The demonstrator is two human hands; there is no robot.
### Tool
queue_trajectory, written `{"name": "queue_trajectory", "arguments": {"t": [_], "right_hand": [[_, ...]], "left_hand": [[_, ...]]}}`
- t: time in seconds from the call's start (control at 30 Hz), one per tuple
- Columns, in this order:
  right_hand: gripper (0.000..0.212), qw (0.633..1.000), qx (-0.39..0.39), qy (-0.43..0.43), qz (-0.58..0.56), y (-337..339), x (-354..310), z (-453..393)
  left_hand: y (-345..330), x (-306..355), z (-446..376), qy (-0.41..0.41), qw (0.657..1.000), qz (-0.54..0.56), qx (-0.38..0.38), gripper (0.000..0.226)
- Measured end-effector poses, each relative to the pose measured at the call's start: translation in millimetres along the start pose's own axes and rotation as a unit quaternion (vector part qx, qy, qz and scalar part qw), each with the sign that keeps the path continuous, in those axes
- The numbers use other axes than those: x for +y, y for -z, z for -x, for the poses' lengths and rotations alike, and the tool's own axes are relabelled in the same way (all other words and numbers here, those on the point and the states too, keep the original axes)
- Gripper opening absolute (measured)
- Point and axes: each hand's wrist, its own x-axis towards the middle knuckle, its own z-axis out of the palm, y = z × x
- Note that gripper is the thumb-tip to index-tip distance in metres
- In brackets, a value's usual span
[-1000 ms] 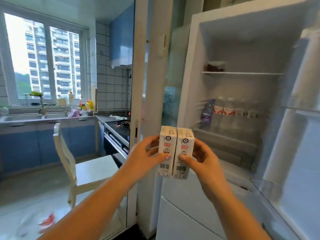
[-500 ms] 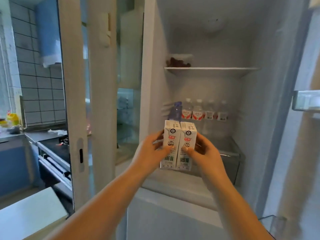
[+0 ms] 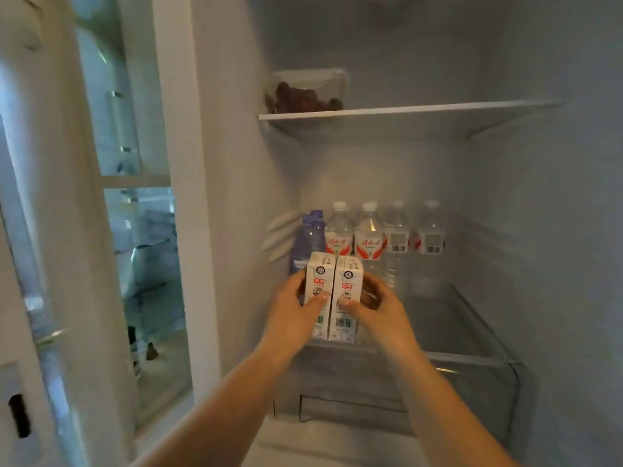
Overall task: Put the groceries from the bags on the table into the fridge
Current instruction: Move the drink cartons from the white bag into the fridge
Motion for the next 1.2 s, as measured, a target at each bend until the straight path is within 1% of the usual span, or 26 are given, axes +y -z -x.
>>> {"name": "queue_trajectory", "arguments": {"t": [0.1, 0.2, 0.3, 0.47, 0.67, 0.77, 0.83, 0.93, 1.1, 1.2], "right_hand": [[0.049, 1.0, 0.007, 0.0, 0.029, -2.2, 8.9, -25.9], [0.049, 0.999, 0.019, 0.0, 0.051, -8.1, 19.5, -44.2], [0.05, 0.997, 0.027, -0.007, 0.073, -14.0, 32.6, -58.2], [0.049, 0.994, 0.02, -0.034, 0.1, -23.7, 50.5, -72.4], [0.055, 0.991, 0.024, -0.04, 0.126, -26.7, 58.2, -77.7], [0.059, 0.988, 0.002, -0.046, 0.15, -23.1, 56.1, -77.4], [0.062, 0.985, -0.022, -0.046, 0.165, -20.4, 54.6, -76.8], [0.065, 0.982, -0.04, -0.038, 0.182, -16.7, 53.6, -75.7], [0.062, 0.981, -0.036, -0.023, 0.189, -17.0, 57.5, -77.9], [0.062, 0.982, -0.037, -0.023, 0.184, -20.8, 59.1, -82.0]], "left_hand": [[-8.9, -13.3, -24.7, 0.016, 0.999, 0.032, -0.002, 0.034], [-16.7, -25.5, -45.0, 0.039, 0.998, 0.057, 0.008, 0.028], [-22.1, -37.0, -59.6, 0.063, 0.996, 0.061, 0.017, 0.028], [-25.3, -55.0, -68.9, 0.1, 0.991, 0.078, 0.039, 0.029], [-26.4, -66.9, -70.7, 0.07, 0.992, 0.094, 0.039, 0.027], [-27.4, -71.7, -64.8, 0.054, 0.994, 0.09, 0.034, 0.032], [-27.4, -74.4, -56.4, 0.052, 0.992, 0.103, 0.042, 0.04], [-31.3, -73.8, -43.3, 0.047, 0.989, 0.129, 0.048, 0.046], [-44.4, -79.1, -44.8, 0.043, 0.988, 0.124, 0.076, 0.051], [-48.0, -84.2, -51.4, 0.049, 0.986, 0.127, 0.101, 0.05]]}}
